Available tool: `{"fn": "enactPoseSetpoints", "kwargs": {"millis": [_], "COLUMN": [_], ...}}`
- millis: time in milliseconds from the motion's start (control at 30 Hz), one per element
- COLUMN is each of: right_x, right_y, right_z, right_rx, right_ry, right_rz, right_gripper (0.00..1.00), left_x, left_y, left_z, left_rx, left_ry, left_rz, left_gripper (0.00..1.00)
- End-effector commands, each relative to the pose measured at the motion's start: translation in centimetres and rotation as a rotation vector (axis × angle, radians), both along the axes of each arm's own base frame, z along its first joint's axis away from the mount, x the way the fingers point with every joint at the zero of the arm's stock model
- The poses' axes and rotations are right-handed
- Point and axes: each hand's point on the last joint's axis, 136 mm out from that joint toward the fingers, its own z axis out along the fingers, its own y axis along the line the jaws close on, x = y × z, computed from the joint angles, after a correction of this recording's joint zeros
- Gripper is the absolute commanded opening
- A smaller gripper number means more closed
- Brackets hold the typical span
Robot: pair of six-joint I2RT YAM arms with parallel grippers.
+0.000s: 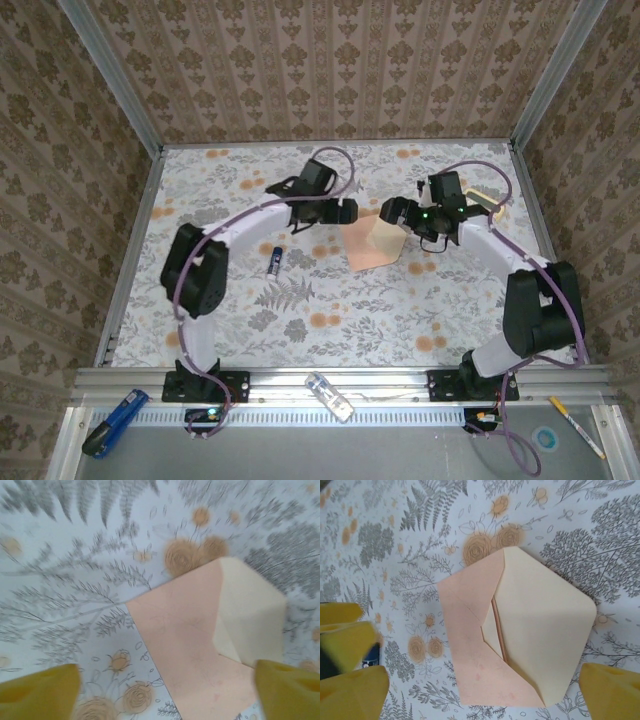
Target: Place the letter into the envelope and seal it
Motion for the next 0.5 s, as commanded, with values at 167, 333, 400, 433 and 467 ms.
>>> {"fn": "enactPoseSetpoints", "kwargs": {"millis": [167, 333, 400, 433, 467], "right_x": [0.7, 0.4, 0.3, 0.2, 0.0], "right_y": [-1.6, -2.3, -1.7, -1.3, -0.7], "right_z": [2.5, 4.7, 5.0, 4.9, 4.8], "right_rx": [0.024, 0.024, 0.028, 0.030, 0.016], "right_ry": [-0.163, -0.276, -0.257, -0.242, -0.216], "right_rz": [-0.045, -0.082, -0.050, -0.024, 0.004], "right_gripper": [1.00, 1.00, 1.00, 1.00, 1.00], "left_x": [-0.7, -2.0, -3.2, -3.9, -4.2], "left_y": [5.2, 10.4, 12.1, 12.7, 14.4], "left_z": [7.4, 7.9, 7.1, 6.6, 6.0], "left_rx": [-0.137, -0.028, 0.050, 0.084, 0.120], "left_ry": [-0.158, -0.172, -0.140, -0.123, -0.094], "left_rz": [-0.055, -0.022, -0.030, -0.039, -0.019], "left_gripper": [1.00, 1.00, 1.00, 1.00, 1.00]}}
